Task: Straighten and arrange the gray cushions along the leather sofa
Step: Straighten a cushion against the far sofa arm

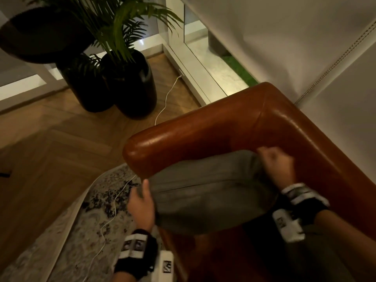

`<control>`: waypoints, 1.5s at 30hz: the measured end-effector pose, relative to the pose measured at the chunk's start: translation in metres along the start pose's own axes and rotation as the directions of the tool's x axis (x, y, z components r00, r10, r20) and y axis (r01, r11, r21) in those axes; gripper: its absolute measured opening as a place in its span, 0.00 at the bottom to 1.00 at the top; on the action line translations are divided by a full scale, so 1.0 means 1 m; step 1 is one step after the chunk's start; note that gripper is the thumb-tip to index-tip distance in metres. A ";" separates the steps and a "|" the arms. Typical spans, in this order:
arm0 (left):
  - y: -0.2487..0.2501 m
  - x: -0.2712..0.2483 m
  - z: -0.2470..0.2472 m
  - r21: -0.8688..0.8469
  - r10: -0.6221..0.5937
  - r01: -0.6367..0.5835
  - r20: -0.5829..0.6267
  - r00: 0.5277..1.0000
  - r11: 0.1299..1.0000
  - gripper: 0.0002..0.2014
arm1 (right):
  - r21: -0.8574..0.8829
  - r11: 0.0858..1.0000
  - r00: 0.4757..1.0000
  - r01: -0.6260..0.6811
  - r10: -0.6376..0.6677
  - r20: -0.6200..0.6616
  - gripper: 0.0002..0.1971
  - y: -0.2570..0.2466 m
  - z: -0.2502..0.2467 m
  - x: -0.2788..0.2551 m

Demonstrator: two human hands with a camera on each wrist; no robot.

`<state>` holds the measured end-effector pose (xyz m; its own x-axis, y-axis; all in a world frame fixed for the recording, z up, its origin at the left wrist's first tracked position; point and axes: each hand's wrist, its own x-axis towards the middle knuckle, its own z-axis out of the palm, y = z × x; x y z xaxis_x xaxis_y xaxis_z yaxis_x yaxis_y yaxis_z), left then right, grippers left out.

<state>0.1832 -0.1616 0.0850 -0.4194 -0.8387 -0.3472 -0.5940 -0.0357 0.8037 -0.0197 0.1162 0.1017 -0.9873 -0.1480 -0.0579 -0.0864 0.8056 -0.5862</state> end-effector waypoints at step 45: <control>-0.043 -0.040 0.006 -0.082 0.020 -0.009 0.134 0.991 0.997 0.10 | 0.283 0.927 0.967 -0.244 0.210 0.146 0.07 0.080 -0.029 0.040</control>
<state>0.2211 -0.1230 0.0618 -0.5194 -0.7590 -0.3927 -0.5320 -0.0724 0.8437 -0.0697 0.1912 0.0762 -0.9531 -0.0581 -0.2970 0.1985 0.6208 -0.7585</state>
